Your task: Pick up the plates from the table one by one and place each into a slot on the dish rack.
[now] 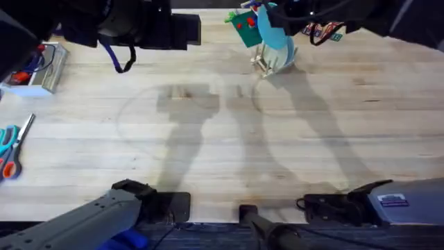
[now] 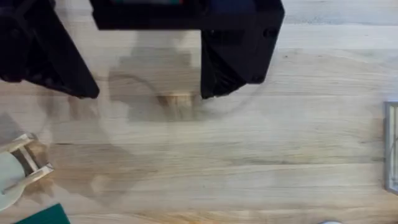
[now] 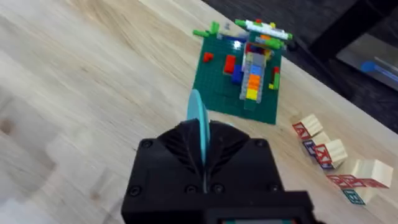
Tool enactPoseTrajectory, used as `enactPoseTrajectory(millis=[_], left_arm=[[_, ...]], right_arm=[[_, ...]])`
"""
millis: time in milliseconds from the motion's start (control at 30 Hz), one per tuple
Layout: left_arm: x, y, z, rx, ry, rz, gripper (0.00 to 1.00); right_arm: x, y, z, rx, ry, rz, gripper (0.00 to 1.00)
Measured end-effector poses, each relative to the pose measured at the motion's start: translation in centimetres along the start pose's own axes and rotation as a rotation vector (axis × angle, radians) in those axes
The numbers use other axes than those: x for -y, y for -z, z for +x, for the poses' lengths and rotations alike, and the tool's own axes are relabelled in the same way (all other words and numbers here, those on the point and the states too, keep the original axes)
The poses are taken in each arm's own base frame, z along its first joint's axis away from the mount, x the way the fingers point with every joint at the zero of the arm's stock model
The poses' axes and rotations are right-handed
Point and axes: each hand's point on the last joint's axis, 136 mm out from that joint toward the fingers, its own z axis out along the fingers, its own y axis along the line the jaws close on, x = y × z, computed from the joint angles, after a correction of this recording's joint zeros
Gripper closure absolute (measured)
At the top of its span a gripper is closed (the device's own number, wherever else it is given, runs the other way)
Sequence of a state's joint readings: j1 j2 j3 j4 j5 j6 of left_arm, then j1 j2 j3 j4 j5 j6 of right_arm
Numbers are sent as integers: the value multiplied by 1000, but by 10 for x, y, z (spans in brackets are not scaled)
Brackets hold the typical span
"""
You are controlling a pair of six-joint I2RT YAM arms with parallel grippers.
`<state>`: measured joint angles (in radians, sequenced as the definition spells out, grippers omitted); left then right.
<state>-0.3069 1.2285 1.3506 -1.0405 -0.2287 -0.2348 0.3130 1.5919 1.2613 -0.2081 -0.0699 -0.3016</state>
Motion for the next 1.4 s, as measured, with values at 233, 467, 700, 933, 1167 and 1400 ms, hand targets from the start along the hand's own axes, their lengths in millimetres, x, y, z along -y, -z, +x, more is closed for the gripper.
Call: enactPoseTrajectory(millis=[233,467,700,933,1167,1400], left_arm=[[0,0,0,0,0,0,6],[0,0,0,0,0,0,7],[0,0,0,0,0,0,5],[0,0,0,0,0,0,5],[0,0,0,0,0,0,6],[0,0,0,0,0,0,5]], right_arm=[[3,-9,9,-33,10,19,968],[-2,-19,30,-103,4,-2,968],[-4,-21,37,-131,1,-11,968],[-8,-39,56,-182,-2,-28,967],[-9,-39,57,-187,-2,-31,797],[-9,-39,57,-186,-2,-30,741]])
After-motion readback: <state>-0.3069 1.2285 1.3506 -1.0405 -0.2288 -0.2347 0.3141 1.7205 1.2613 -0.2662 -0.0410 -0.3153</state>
